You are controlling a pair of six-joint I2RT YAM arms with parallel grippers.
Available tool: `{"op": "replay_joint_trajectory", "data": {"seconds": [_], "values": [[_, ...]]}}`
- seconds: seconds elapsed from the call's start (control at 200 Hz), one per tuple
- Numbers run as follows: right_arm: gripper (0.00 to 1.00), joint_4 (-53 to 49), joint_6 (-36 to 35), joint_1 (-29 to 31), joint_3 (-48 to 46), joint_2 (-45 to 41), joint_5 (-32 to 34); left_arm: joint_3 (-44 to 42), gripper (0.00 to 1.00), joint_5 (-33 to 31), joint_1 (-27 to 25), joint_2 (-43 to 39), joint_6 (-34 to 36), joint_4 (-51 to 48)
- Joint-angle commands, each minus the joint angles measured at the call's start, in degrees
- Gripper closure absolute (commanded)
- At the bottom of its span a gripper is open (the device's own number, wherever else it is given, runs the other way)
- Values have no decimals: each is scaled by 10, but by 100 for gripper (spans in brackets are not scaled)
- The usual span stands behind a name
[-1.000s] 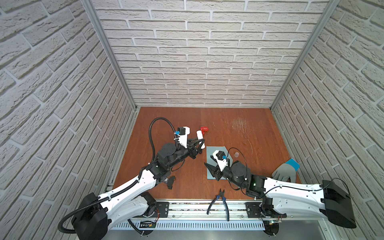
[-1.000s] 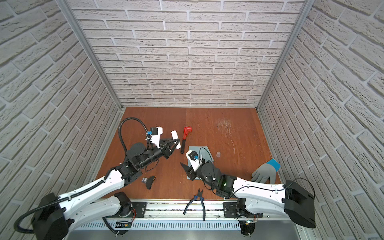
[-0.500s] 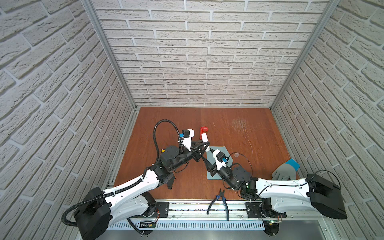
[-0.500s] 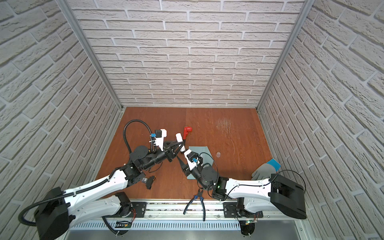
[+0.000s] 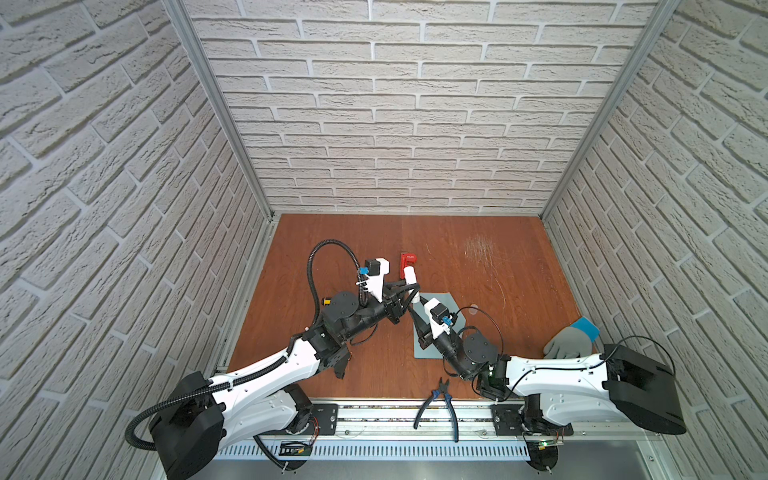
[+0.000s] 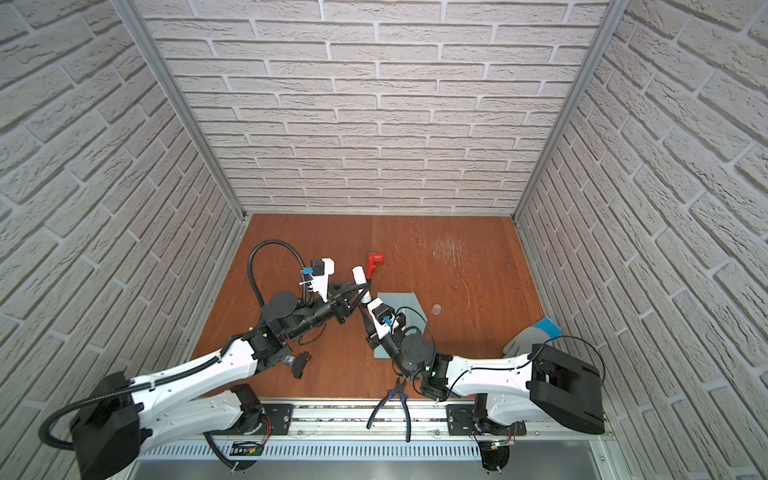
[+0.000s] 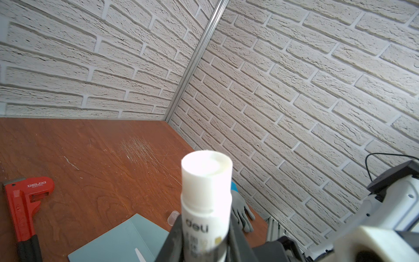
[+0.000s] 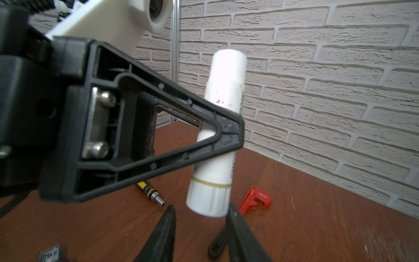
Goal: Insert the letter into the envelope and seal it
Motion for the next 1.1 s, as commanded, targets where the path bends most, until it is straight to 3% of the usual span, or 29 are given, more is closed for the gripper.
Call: {"op": "replay_joint_trajectory", "data": {"seconds": [0.0,0.535,0.7,0.875,1.095], "values": [[57,42,-3,7,12,3,3,-9,100,-1,-5,0,7,50],[68,77,-1,10,11,19,18,-12,100,17,-11,17,-5,53],[78,65,7,10,10,5,20,-18,100,24,-14,19,-9,56],[88,1,42,10,13,-34,10,-22,100,47,-14,11,-5,53],[94,-180,130,9,39,-121,-46,-44,100,108,-14,11,-13,90]]}}
